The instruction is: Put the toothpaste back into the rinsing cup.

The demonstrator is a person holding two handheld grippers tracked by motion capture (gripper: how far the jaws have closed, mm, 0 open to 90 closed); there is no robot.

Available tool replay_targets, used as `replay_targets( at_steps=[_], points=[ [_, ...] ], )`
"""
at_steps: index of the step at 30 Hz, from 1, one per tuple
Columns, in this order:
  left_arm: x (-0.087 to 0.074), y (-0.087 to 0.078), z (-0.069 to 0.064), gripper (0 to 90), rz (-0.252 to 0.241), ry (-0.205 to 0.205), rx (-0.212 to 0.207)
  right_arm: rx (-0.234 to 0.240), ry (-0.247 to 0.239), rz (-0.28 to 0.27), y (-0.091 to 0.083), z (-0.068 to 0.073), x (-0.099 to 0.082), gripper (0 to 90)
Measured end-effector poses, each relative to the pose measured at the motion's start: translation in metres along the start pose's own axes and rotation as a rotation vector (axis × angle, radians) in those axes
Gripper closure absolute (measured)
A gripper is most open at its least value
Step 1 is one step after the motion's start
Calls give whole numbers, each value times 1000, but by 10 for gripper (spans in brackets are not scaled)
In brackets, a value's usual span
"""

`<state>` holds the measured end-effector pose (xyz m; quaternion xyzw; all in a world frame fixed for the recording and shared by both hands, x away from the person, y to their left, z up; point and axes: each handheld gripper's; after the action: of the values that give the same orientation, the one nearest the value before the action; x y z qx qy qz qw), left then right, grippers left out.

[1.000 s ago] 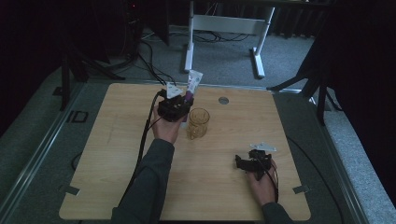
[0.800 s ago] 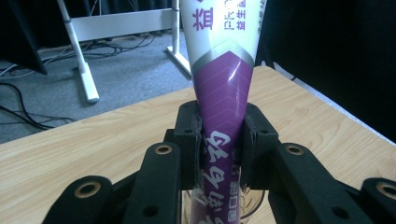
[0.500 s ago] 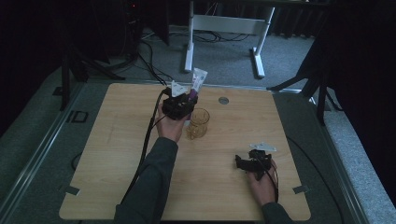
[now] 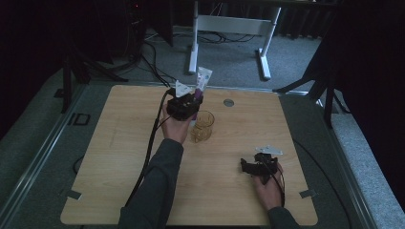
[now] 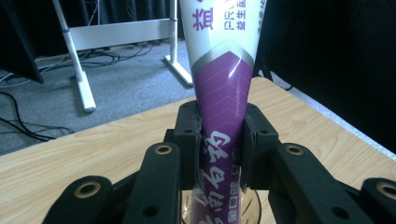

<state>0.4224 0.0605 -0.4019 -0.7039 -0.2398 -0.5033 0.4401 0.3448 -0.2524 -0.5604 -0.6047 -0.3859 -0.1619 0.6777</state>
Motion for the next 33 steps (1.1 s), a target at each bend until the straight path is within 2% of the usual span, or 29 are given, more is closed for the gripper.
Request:
replay_targets(
  at_steps=[4,18,24,33],
  points=[
    [0,3,0,718,-1,-5,-2,0,0,0,0,0,0,123],
    [9,9,-4,717,-6,20,-24,-1,0,0,0,0,0,123],
    [9,11,-3,717,-18,5,-33,-1,0,0,0,0,0,124],
    [7,17,-5,717,-15,6,-46,-1,1,-1,0,0,0,124]
  ],
)
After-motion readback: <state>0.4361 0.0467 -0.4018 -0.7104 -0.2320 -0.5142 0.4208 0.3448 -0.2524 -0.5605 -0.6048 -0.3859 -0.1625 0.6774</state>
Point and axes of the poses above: each handheld gripper's, and its own axes: y roughly forward along the jaws, x roughly out of its top, z roughly to its left, and after that the axes turned 2 degrees about -y, right-handed
